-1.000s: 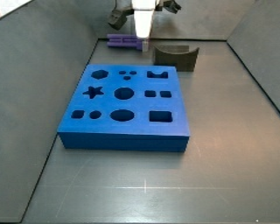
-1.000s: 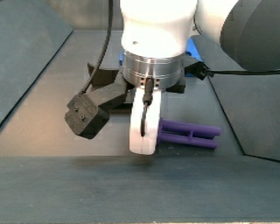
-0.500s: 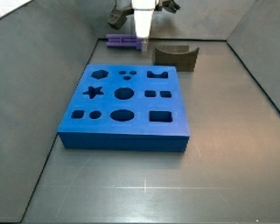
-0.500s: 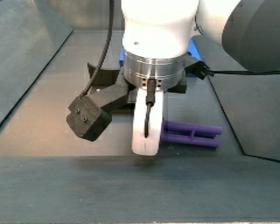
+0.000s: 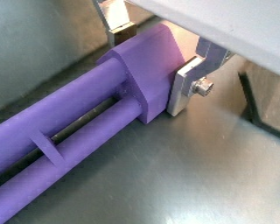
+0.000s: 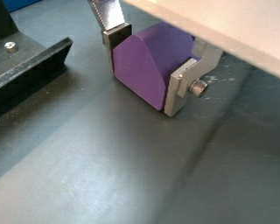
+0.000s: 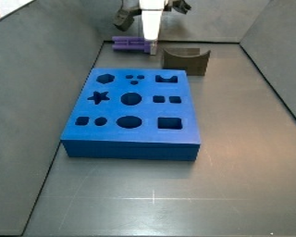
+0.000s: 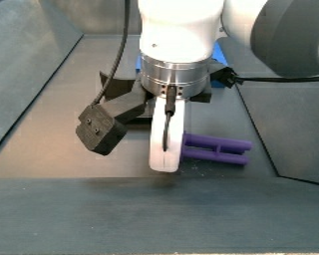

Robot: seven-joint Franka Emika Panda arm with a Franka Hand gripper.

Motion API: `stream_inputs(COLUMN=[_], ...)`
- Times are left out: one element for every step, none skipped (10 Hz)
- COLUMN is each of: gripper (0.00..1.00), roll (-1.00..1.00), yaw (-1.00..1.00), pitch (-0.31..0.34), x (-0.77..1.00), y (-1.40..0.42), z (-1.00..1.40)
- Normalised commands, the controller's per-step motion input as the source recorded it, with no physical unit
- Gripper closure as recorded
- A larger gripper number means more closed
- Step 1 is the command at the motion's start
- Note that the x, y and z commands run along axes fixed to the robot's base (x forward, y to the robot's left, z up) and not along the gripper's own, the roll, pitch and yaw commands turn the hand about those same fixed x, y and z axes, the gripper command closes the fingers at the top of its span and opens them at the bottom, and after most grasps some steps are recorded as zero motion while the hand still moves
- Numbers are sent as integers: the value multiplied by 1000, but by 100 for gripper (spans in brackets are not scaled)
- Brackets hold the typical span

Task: Pick up the 3 prong object. Move up. Rotate the 3 prong object. Place the 3 prong object on the fixture. Regrasp the 3 prong object. Move to above the board. Insert the 3 prong object.
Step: Move up, then rotate the 3 prong object.

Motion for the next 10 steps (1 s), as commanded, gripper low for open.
stream_inputs(gripper=[100,100,100,100,100,100,100,100,100,100], roll=[-24,-26,-28,-32,0,18,39,52,58,55], yaw=[-11,-2,2,7,0,6,13,18,20,23], pitch=[25,38,45,47,0,-41,-53,-51,-39,-24], x=[-3,-6,-6,-9,-1000,-1000,-1000,-917,-715,-554], y=[-66,-39,-25,-16,-992,-991,-920,-775,-515,-315], z=[743,624,528,261,703,664,637,536,328,161])
